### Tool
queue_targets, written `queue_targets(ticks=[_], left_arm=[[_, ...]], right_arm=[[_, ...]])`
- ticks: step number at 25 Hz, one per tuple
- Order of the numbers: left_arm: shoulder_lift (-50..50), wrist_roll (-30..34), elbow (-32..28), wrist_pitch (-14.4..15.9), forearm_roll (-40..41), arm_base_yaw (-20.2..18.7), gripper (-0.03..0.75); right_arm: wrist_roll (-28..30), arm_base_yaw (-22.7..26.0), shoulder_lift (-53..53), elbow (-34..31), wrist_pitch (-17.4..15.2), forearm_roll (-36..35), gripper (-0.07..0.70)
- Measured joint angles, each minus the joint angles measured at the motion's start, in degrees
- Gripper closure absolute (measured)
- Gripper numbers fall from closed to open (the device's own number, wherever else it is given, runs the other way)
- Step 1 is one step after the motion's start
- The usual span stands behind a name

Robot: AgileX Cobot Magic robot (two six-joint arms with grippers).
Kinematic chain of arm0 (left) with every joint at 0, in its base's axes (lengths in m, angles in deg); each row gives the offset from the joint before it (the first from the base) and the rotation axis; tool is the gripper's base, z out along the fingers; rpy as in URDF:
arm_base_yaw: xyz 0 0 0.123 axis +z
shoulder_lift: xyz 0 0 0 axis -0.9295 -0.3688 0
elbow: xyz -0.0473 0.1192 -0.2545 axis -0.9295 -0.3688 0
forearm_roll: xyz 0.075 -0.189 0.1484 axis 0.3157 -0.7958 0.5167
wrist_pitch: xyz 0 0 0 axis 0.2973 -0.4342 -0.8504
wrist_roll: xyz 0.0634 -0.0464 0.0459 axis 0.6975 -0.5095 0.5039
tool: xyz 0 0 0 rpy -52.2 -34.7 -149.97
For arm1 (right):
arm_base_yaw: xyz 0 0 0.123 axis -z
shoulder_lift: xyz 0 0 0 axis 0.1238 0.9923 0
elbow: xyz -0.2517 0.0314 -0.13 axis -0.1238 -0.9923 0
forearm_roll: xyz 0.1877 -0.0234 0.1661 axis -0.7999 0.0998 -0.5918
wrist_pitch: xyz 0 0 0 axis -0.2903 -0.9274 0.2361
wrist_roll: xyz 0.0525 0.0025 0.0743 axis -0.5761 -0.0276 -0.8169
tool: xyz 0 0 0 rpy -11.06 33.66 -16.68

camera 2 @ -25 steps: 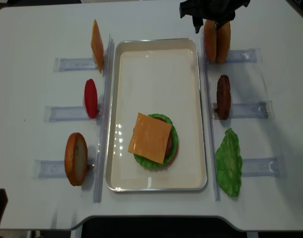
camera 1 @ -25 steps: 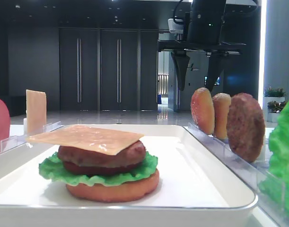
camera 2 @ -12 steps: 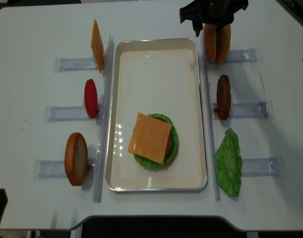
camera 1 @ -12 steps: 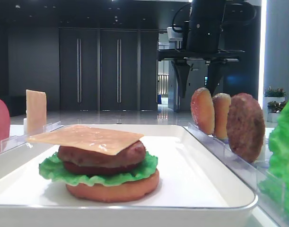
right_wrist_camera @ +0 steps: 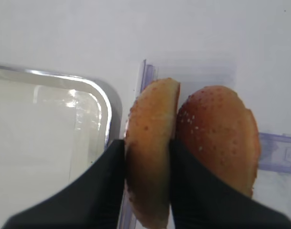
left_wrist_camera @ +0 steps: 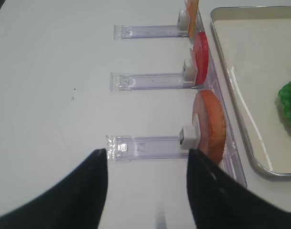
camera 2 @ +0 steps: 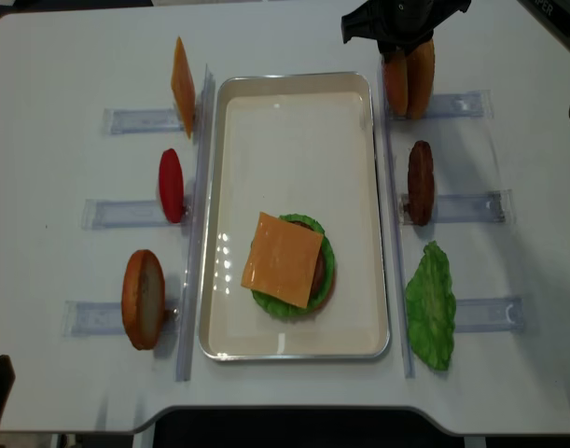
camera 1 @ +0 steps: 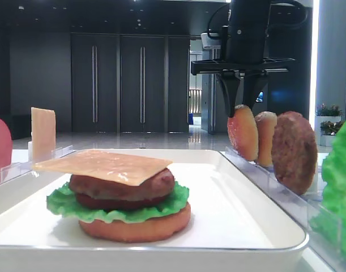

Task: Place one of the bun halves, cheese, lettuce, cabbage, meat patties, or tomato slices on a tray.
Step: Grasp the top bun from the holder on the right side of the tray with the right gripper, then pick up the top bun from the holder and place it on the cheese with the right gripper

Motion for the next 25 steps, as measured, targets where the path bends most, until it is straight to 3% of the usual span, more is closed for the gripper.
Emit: queue_targets(ticks=[16, 25], left_arm=[[0.0, 0.0, 0.0, 0.0, 0.0, 0.0, 0.307], [0.0, -0.2, 0.0, 0.0, 0.0, 0.0, 0.307]], right_arm=[[-0.1, 0.0, -1.9, 0.0, -2.5, -3.7, 0.454], [-0.1, 0.0, -4.9, 0.0, -7.7, -7.2, 0.460]])
